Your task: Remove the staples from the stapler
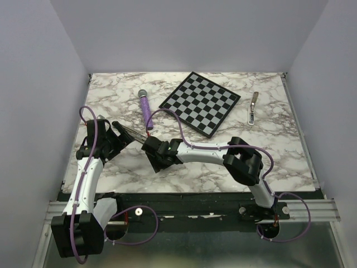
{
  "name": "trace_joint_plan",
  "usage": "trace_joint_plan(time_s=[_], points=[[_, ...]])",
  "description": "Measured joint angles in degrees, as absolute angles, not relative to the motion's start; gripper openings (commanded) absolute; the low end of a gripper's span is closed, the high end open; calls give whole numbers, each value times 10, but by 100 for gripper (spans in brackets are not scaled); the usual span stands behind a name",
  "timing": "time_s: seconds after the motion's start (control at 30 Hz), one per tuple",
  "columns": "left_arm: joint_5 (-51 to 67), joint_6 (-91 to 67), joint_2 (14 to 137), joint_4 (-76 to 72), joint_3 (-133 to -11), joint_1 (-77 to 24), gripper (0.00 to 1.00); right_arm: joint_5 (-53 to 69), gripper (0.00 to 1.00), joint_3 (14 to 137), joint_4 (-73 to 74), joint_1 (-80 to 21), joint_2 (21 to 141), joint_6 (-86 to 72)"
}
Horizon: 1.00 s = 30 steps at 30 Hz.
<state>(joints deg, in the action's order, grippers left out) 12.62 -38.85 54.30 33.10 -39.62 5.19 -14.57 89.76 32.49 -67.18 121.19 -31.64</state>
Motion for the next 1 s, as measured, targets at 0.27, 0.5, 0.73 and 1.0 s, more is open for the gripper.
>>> trace_joint_plan(time_s=[0.27, 0.5, 0.73, 1.0], points=[[127, -388, 541, 331, -396, 52, 99, -147, 61, 898, 324, -672, 1212, -317], [127, -388, 541, 331, -395, 52, 99, -149, 64, 896, 323, -672, 1212, -317], [131, -387, 539, 331, -394, 52, 99, -166, 100, 889, 323, -672, 1204, -322], [180, -359, 512, 303, -390, 51, 99, -207, 100, 843, 327, -668, 1079, -307]])
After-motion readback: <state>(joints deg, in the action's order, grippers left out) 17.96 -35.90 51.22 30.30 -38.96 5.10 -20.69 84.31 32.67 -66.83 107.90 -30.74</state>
